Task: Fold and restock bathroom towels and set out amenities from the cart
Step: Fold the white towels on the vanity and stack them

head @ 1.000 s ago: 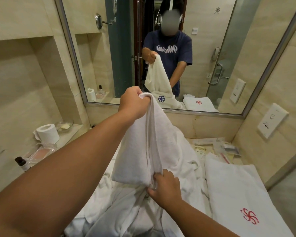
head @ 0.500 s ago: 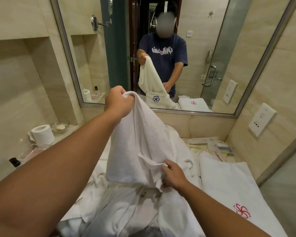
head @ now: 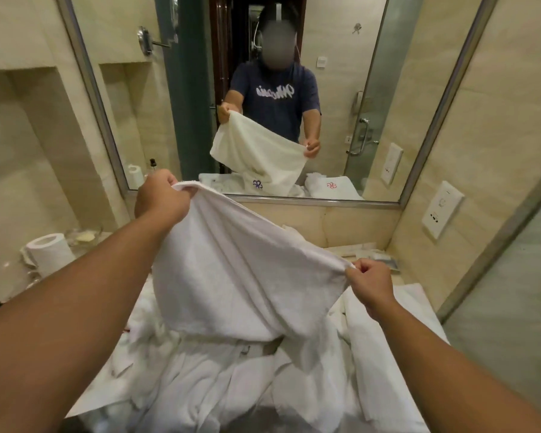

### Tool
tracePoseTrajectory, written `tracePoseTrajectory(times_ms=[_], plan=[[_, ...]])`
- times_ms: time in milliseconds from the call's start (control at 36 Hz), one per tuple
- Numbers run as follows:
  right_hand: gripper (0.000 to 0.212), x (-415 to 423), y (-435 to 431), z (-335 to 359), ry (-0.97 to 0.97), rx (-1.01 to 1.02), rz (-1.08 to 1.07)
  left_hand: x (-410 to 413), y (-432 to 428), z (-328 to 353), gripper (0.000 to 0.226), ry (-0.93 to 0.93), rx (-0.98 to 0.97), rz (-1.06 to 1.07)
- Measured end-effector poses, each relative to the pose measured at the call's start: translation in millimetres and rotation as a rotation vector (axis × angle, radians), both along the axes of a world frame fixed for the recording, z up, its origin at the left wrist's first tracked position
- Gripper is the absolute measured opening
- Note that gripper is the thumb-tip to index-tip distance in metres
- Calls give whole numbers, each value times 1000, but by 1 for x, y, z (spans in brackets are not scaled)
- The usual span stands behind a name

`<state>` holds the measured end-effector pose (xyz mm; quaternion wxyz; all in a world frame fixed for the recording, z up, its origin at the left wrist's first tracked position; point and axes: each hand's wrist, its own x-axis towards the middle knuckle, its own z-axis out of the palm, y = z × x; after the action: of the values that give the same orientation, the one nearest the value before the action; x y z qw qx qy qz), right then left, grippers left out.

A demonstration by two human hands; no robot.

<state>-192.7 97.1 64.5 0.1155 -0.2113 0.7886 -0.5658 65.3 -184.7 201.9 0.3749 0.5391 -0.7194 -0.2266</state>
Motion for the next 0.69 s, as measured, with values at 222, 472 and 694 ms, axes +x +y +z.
tracePoseTrajectory(times_ms=[222,472,694], plan=[[36,-32,3,59,344,63,-236,5,8,-6,33,-130,-82,-105],[28,-45,-5,96,609,322,-66,12,11,2,50,-429,-128,-192],[33,-41,-16,98,659,639,19,13,14,5,56,-369,-127,-171]])
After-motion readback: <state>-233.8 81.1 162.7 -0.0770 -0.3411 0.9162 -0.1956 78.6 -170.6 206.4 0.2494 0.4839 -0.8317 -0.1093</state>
